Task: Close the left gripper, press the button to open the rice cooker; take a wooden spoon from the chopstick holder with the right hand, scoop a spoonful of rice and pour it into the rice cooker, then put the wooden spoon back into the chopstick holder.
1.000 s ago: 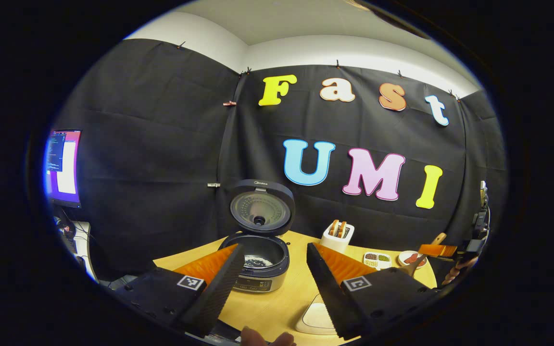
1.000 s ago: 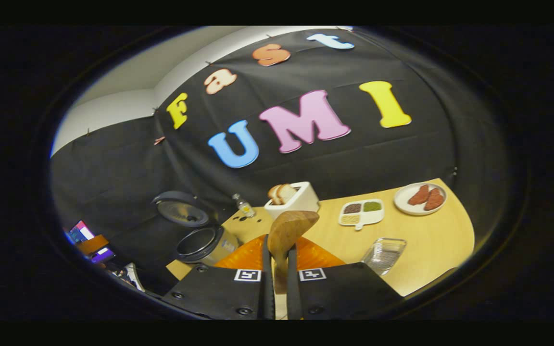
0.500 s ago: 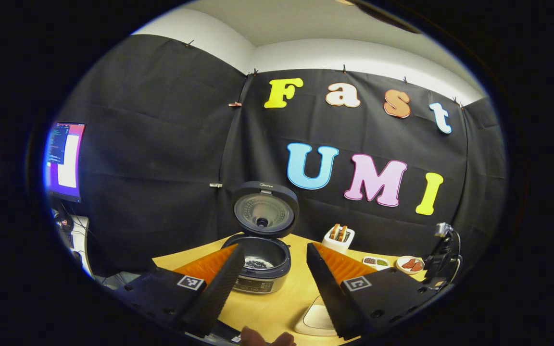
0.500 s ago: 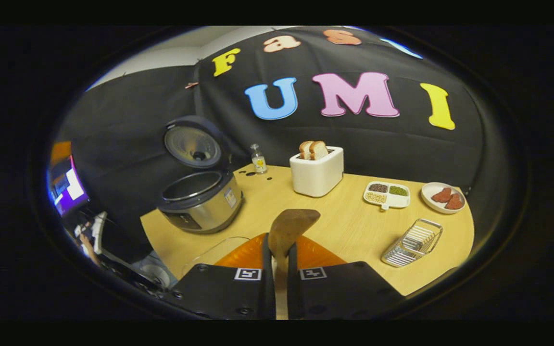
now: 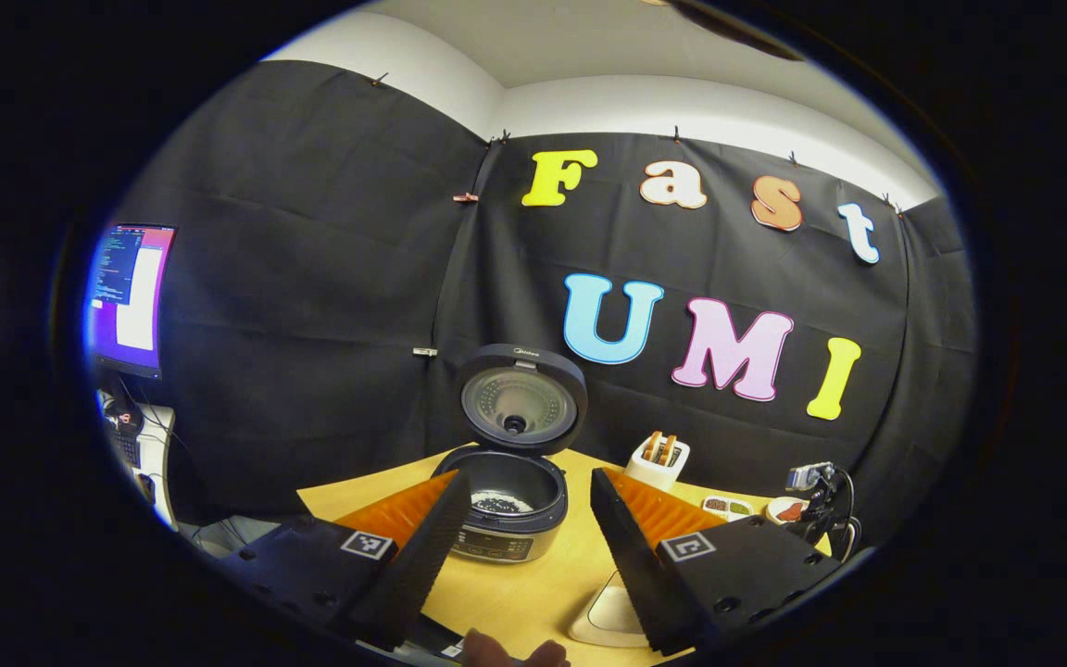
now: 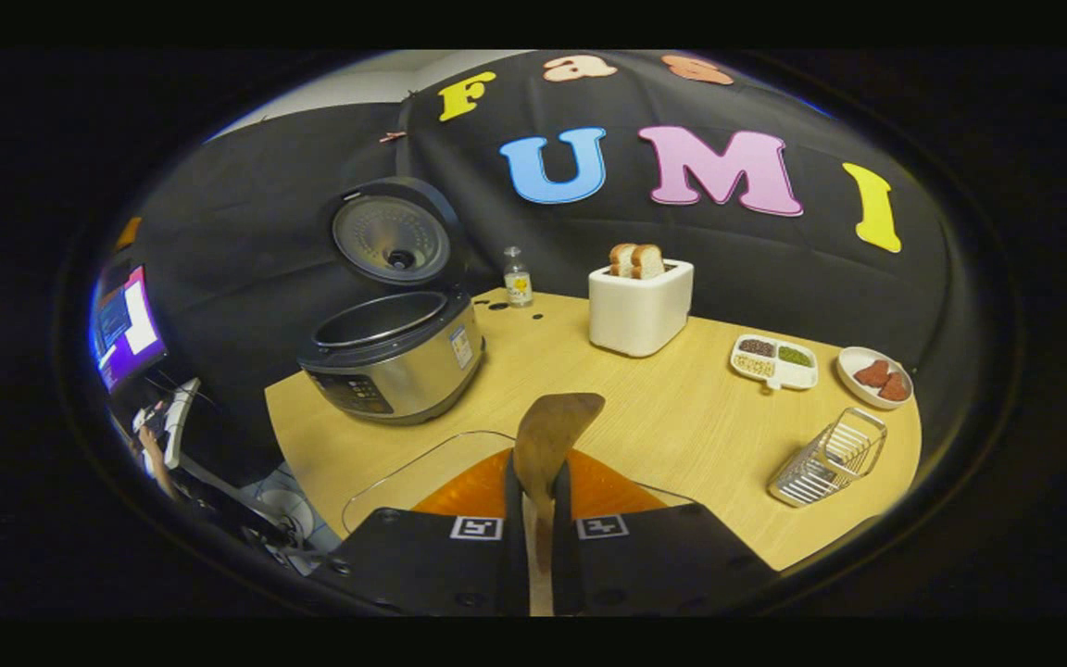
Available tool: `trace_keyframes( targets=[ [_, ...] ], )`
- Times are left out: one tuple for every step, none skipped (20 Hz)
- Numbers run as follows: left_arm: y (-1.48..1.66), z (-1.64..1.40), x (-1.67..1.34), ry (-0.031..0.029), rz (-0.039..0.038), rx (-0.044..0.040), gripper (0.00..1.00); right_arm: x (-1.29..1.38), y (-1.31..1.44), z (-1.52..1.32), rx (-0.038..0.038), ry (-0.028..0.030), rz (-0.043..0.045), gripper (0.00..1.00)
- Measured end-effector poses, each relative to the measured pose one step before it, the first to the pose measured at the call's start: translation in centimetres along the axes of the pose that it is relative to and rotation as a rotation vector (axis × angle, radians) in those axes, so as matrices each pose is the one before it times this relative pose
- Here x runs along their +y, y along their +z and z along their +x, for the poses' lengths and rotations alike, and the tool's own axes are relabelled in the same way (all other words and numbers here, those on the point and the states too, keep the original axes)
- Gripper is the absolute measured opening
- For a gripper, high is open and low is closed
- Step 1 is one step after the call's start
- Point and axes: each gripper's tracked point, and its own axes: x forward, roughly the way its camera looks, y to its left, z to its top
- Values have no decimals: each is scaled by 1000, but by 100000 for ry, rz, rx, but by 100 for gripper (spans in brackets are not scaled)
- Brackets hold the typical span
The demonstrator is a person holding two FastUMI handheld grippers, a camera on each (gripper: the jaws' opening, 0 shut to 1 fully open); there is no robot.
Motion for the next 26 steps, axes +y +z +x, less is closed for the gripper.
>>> trace_keyframes(
  targets=[
    [77,93,-40,20,-214,-137,89,99,-57,19,430,291,1567,10],
    [-149,44,-12,-71,-82,142,89,78,-19,134,953,897,3416,14],
    [-39,65,13,-13,-116,60,89,-59,-494,279,1612,683,5913,14],
    [-74,67,54,40,-96,82,89,90,121,184,725,430,4907,18],
    [-34,48,135,110,-94,223,89,111,26,102,259,361,3313,18],
    [-140,5,120,98,-16,143,89,-27,153,103,358,284,2870,14],
    [33,26,109,109,73,162,89,-102,-115,-37,961,861,5852,10],
    [-10,-51,123,233,196,26,89,-122,97,130,622,761,6239,18],
    [169,16,169,185,45,-212,89,-218,104,-40,266,63,5605,18],
    [25,-11,82,3,-19,12,89,-317,442,-218,-893,-367,2834,14],
    [68,15,-1,-60,137,27,89,-271,758,-602,-1441,-349,1341,10],
    [61,26,18,-68,264,-273,89,-187,723,-587,-1473,-239,321,14],
    [82,45,-10,-205,83,2,89,95,394,-459,-1016,373,800,14],
    [-83,10,-59,-185,-52,175,89,-3,419,-340,-291,440,1440,10],
    [4,67,-87,-183,-3,176,89,-14,442,-368,-1053,538,1887,10],
    [-57,94,-66,-144,121,11,89,-105,684,-343,-1569,511,2311,10],
    [77,31,-59,-109,48,-126,89,-29,405,-367,-642,346,2726,10],
    [47,-70,-128,-291,78,-18,89,-11,384,-342,-972,224,2368,18],
    [-42,23,-147,-284,169,165,89,156,429,-407,-870,-150,1267,10],
    [30,-21,-178,-297,79,-202,89,-2,228,-357,-355,-41,367,14],
    [126,2,-174,-338,76,-159,89,138,282,-331,-273,450,20,14],
    [-14,12,-203,-348,229,-141,89,335,407,-267,-878,1060,629,14],
    [126,-24,-60,-235,407,-325,89,385,196,-249,-82,695,1117,14],
    [-16,-73,1,-112,362,-139,89,455,211,-410,135,652,1497,14],
    [96,-56,8,-55,162,-11,89,655,794,-169,-2686,1413,-688,14],
    [15,-54,63,-38,-150,-5,89,27,-136,103,902,-89,-694,19]
  ],
)
